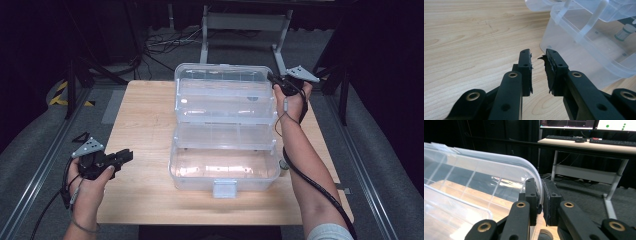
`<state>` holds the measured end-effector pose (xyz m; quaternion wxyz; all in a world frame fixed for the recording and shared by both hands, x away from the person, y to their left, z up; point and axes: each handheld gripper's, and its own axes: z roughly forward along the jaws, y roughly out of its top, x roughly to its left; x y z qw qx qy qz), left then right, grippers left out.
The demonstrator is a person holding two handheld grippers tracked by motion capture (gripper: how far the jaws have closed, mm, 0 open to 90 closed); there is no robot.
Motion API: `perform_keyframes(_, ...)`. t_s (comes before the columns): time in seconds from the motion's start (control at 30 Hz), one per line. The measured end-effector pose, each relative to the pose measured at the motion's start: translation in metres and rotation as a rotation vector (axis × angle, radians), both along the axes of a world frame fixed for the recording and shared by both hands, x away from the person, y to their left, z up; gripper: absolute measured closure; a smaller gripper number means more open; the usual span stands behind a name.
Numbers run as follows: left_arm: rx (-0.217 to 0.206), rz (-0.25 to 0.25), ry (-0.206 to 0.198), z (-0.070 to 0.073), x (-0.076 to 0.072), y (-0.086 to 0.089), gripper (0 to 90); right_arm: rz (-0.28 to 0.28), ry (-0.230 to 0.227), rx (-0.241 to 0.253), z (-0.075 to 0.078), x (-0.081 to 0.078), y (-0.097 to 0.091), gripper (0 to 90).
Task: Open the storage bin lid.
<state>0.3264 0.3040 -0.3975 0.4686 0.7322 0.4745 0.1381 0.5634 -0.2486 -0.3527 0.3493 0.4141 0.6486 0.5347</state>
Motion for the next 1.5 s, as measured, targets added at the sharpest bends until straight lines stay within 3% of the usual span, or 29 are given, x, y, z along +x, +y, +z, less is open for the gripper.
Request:
perform_keyframes(0.47, 0.0, 0.007, 0.009, -0.002, 0.001, -0.001, 75.1, 0.006, 0.019, 0.003, -0.004, 0.006, -0.001, 83.6)
perform_keyframes(1.5, -0.01, -0.003, 0.033, -0.013, 0.011, -0.003, 74.3, 0.014, 0.12, 0.002, -0.024, 0.029, -0.003, 82.8)
